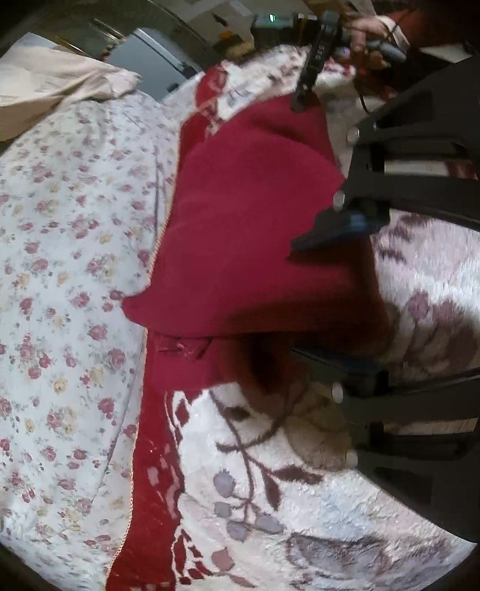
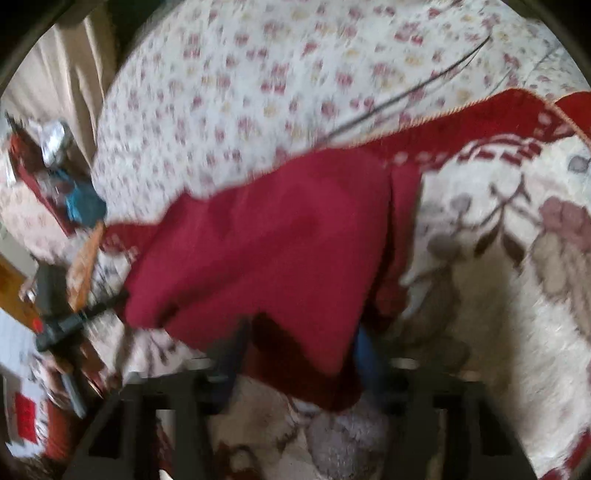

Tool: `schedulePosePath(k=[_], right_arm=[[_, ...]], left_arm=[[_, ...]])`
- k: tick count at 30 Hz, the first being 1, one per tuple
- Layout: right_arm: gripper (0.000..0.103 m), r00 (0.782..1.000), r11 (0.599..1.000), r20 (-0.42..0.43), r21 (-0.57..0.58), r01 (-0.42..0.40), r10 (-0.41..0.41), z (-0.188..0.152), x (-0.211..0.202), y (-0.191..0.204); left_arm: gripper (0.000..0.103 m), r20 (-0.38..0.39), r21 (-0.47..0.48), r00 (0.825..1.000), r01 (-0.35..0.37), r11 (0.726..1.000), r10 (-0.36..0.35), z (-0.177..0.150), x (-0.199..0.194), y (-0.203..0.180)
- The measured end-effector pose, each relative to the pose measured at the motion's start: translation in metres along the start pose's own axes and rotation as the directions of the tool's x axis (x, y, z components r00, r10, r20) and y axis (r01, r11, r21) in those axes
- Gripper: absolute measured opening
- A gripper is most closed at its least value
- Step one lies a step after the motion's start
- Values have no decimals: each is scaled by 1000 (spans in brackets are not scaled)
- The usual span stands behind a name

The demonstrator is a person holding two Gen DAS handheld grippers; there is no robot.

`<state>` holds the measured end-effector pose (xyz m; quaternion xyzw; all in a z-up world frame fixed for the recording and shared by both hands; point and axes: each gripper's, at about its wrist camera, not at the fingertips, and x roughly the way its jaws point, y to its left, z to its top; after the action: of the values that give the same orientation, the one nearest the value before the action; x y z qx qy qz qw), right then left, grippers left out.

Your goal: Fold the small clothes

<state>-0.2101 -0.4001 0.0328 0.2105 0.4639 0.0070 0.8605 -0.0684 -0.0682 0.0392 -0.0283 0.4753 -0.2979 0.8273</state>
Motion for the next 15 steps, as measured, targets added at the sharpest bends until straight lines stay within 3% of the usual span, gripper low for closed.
schedulePosePath(k=[2,5,8,10,15], right_arm=[[9,999,998,39,-57,24,-21,1,-13,8],[7,997,995,69,-93,41,-34,7,-32,10],[7,995,986,9,-127,104,-104,-7,-18,3],[6,992,987,-61,-127,100,-109,-20,-1,-3],[10,996,993,7,-69,92,-92,1,-26,4]], left_arm=[[17,-10,-21,1000,-5,1000,5,0,3,8],[8,11,-57,1000,-10,998,11,3,-1,22],[8,5,-91,1000,-12,996,12,4,1,36],[8,-1,-99,1000,-2,995,2,2,1,38],[8,19,-84,1000,-10,996,11,2,-8,37]])
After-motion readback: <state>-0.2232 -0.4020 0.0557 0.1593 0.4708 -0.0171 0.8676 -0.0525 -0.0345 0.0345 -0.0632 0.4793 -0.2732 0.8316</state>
